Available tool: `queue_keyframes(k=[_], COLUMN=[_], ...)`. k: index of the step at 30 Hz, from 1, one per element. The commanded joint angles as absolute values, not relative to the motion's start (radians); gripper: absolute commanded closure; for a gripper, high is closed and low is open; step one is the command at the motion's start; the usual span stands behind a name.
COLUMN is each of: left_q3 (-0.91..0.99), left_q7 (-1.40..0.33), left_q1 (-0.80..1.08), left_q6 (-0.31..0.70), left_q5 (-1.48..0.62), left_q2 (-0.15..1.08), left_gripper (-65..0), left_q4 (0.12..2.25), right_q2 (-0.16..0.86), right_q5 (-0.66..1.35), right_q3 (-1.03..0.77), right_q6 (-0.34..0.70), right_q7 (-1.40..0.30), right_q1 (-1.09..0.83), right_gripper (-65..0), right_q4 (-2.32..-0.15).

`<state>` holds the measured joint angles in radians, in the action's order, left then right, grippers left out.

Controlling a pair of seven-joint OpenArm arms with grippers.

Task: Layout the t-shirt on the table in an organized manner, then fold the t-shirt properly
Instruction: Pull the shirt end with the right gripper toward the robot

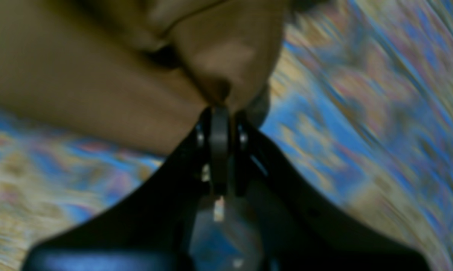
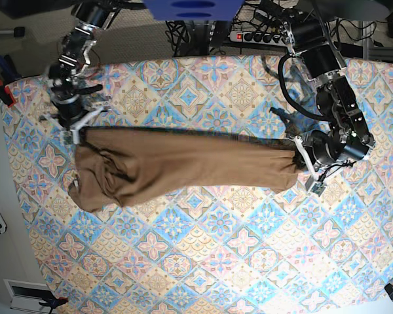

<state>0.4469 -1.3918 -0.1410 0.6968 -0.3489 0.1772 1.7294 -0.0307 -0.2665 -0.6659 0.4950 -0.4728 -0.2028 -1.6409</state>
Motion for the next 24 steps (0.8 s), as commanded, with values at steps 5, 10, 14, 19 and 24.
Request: queue_keyframes(k=[5,10,14,19,24], left_q3=[0.449,0.449,0.449,0.449,0.449], left_q7=[-1.382,-1.382,-1.382,-1.382,-1.382], left_q1=[-0.160,-0.148,-0.147,-0.147,-0.147], left_q6=[0.698,0.698,0.698,0.698,0.698], left_q5=[-0.352,-0.352,-0.352,-0.352,-0.352], left_q2=[0.188,0.185,0.185,0.185,0.183], left_gripper=[0.0,0.0,0.0,0.0,0.0], left_q4=[1.748,1.748,1.748,1.748,1.748], right_q2=[-0.027,-0.027,-0.027,-0.039,-0.058], right_q5=[-0.260,-0.262,-0.255,-0.257,-0.263], right_q3=[-0.673,-0.671,-0.714,-0.746,-0.668], right_q6=[0.493,0.495,0.495,0.495,0.496], right_q7=[-0.453,-0.452,-0.444,-0.372,-0.341], right_q1=[-0.213,-0.225,-0.225,-0.216,-0.216], right_gripper=[-1.3,-27.6,-33.0,-25.6,-21.5], right_q4=[-1.659,-1.672,-1.771,-1.899,-1.899])
